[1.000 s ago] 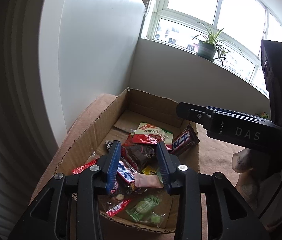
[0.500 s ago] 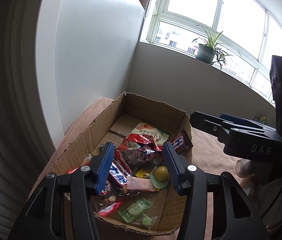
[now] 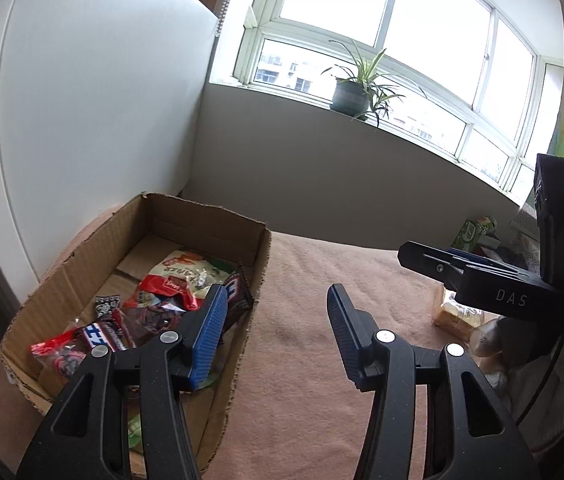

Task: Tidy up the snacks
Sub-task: 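Move the right tool to the bagged bread loaf, then grasp the bagged bread loaf with the right tool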

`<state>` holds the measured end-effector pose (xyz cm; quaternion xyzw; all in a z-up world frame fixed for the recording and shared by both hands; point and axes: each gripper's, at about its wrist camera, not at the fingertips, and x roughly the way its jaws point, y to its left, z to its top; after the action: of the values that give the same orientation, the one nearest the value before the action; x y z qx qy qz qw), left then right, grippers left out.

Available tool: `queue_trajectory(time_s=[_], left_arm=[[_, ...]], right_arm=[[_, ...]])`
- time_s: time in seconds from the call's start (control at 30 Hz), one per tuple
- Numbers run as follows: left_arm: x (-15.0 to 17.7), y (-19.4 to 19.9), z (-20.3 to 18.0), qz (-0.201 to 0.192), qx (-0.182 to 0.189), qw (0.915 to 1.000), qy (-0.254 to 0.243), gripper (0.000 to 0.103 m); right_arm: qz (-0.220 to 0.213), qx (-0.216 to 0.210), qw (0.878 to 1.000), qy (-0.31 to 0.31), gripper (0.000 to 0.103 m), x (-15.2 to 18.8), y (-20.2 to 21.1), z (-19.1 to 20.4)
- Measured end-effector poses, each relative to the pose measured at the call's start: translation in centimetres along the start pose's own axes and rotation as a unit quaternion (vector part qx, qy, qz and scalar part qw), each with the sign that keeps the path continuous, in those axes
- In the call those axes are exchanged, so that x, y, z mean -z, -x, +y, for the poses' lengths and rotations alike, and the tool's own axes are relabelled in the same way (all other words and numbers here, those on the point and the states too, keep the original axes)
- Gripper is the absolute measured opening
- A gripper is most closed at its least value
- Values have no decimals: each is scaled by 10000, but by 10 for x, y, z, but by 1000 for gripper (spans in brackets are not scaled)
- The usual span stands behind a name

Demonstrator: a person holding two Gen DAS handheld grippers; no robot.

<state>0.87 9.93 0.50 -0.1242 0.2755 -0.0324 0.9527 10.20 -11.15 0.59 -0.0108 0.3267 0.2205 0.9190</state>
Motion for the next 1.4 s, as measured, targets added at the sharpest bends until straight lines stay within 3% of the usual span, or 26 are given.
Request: queue_trajectory(time_s=[0.23, 0.4, 0.67, 0.8, 0.93, 0.97, 1.2, 1.3, 1.4], left_arm=[[1, -40, -60, 278, 686, 9972, -77, 51], [3, -78, -99, 706, 1226, 9899, 25, 51], [14, -123, -159, 1253, 1759, 9764, -81, 51], [18, -146, -167, 1541, 1900, 9695, 148, 51], [18, -158, -164, 1670, 2066, 9625, 543, 51], [18, -162, -165, 1691, 2084, 9614, 598, 51], [25, -177, -176, 1923, 2098, 9567, 611, 51], [27, -179, -177, 1930, 2123, 9557, 657, 51], [27, -176, -180, 1967, 2182, 9537, 640, 49]], right_arm=[[-186, 529, 9957, -732, 101, 14, 34, -86], [-174, 661, 9871, -1445, 101, 27, 51, -149], [181, 513, 9726, -2259, 85, 57, 48, -222], [379, 202, 9646, -2601, 81, 69, 40, -241], [598, -127, 9549, -2907, 63, 78, 29, -252], [642, -219, 9529, -2958, 62, 80, 26, -254], [711, -395, 9524, -2939, 60, 90, 22, -251], [740, -503, 9521, -2924, 47, 93, 21, -250], [727, -499, 9529, -2901, 46, 91, 21, -250]])
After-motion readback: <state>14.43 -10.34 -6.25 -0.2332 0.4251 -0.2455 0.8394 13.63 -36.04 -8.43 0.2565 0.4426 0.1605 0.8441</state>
